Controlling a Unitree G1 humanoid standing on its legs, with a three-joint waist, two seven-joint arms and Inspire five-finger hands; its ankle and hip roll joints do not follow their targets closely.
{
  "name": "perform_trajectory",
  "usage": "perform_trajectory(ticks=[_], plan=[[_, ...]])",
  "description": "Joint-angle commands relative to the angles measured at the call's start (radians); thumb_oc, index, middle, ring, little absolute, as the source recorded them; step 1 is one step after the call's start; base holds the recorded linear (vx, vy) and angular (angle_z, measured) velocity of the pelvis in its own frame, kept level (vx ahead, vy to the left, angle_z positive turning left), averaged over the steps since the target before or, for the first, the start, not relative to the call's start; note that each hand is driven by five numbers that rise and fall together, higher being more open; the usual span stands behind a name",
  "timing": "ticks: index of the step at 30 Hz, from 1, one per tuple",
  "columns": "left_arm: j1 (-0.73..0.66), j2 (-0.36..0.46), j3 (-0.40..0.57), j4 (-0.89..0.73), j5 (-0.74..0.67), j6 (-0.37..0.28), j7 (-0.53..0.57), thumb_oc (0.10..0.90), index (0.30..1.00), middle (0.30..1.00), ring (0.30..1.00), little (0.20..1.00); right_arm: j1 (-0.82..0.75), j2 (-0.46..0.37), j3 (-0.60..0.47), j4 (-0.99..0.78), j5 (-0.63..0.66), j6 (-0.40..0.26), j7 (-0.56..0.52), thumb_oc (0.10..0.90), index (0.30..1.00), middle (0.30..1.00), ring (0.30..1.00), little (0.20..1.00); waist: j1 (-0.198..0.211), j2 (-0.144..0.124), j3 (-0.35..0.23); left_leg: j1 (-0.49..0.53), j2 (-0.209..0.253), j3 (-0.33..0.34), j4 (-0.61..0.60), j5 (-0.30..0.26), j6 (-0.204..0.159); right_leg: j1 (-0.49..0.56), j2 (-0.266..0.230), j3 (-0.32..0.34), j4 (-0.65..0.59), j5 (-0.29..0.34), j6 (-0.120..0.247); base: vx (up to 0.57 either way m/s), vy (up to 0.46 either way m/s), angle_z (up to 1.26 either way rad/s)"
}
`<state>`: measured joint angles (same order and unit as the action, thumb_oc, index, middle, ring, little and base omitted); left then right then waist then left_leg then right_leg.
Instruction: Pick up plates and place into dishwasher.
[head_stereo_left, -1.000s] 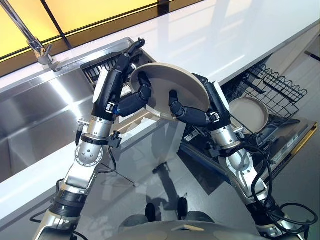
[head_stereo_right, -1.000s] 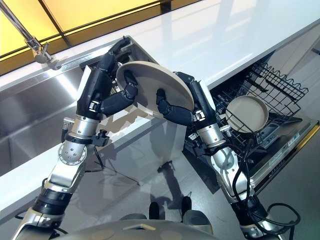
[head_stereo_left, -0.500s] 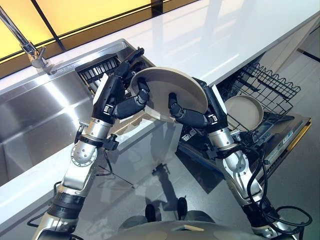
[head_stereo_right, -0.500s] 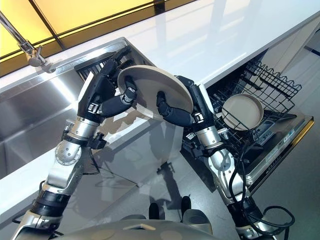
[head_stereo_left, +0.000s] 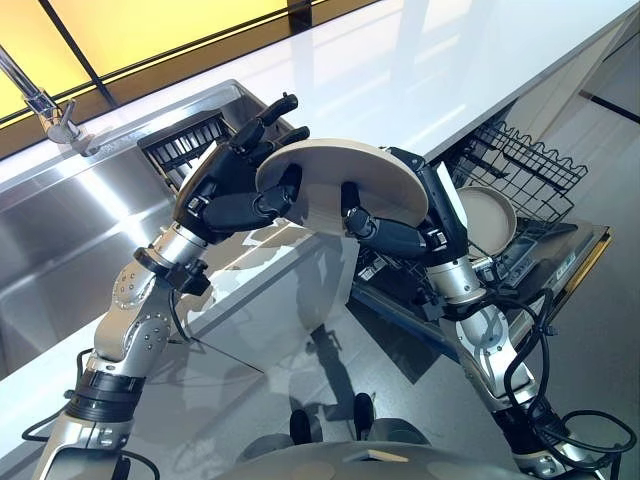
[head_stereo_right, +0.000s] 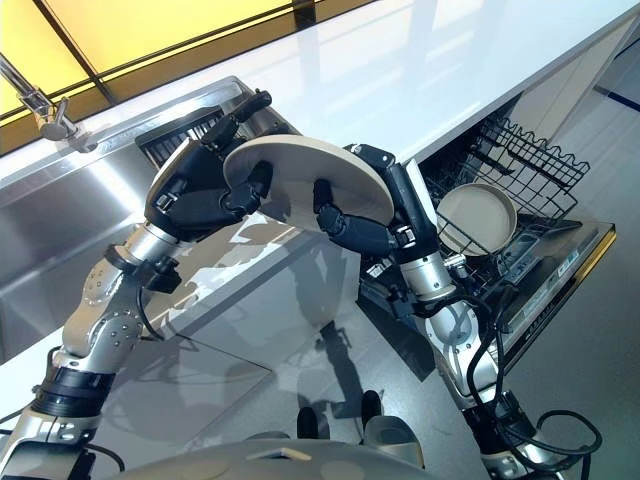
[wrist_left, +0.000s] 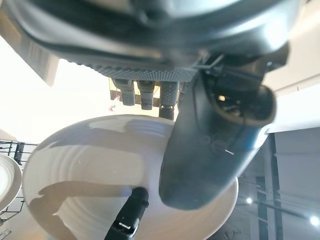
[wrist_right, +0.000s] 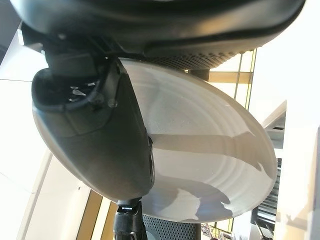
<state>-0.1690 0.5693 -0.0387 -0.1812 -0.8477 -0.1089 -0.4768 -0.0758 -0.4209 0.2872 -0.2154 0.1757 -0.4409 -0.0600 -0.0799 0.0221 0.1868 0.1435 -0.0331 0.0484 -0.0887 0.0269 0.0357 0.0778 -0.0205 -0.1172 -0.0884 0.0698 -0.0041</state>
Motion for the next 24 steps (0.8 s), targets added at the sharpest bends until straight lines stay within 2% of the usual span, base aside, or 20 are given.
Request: perform_trajectory(ticks=[1,8,13,17,24], plan=[[-0.063,0.053,0.042,-0.078,-0.184,-0.158,-0.126,0.800,0.900,0.900,0.900,0.900,-0.044,-0.027,-0.418,0.210,0.167,0.062,-0.312,0.100,0.300,0.300,0.300,0.200,0.030,0.041,-0.143,0.000,-0.030,0.022,0.036,-0.116,0.011,-0.006,0.019,-0.018,0.164,-0.190,0.076,0.00,0.000,0.00],[-0.047,0.047,0.064,-0.074,-0.171,-0.152,-0.108,0.800,0.900,0.900,0.900,0.900,-0.034,-0.015,-0.410,0.200,0.157,0.063,-0.317,0.100,0.300,0.300,0.300,0.200,0.034,0.042,-0.144,0.005,-0.031,0.021,0.023,-0.108,0.008,0.000,0.019,-0.022,0.148,-0.180,0.077,0.00,0.000,0.00],[-0.035,0.055,0.083,-0.051,-0.123,-0.173,-0.045,0.800,0.900,0.900,0.900,0.900,-0.038,-0.021,-0.410,0.205,0.157,0.062,-0.315,0.100,0.300,0.300,0.300,0.200,0.039,0.042,-0.147,0.004,-0.030,0.019,0.019,-0.105,0.006,0.002,0.018,-0.026,0.144,-0.180,0.078,0.00,0.000,0.00],[-0.015,0.060,0.115,-0.022,-0.068,-0.206,0.058,0.800,0.900,0.900,0.900,0.900,-0.039,-0.026,-0.410,0.197,0.153,0.056,-0.327,0.100,0.300,0.300,0.300,0.200,0.046,0.040,-0.146,0.004,-0.030,0.016,0.019,-0.103,0.006,0.005,0.017,-0.031,0.144,-0.181,0.076,0.00,0.000,0.00],[0.027,0.041,0.194,0.048,0.117,-0.343,0.337,0.800,0.900,0.900,0.900,0.900,-0.040,-0.029,-0.424,0.178,0.148,0.038,-0.358,0.100,0.300,0.300,0.300,0.200,0.061,0.030,-0.144,0.000,-0.030,0.003,0.018,-0.099,0.006,0.009,0.019,-0.041,0.143,-0.188,0.070,-0.01,-0.009,-0.01]])
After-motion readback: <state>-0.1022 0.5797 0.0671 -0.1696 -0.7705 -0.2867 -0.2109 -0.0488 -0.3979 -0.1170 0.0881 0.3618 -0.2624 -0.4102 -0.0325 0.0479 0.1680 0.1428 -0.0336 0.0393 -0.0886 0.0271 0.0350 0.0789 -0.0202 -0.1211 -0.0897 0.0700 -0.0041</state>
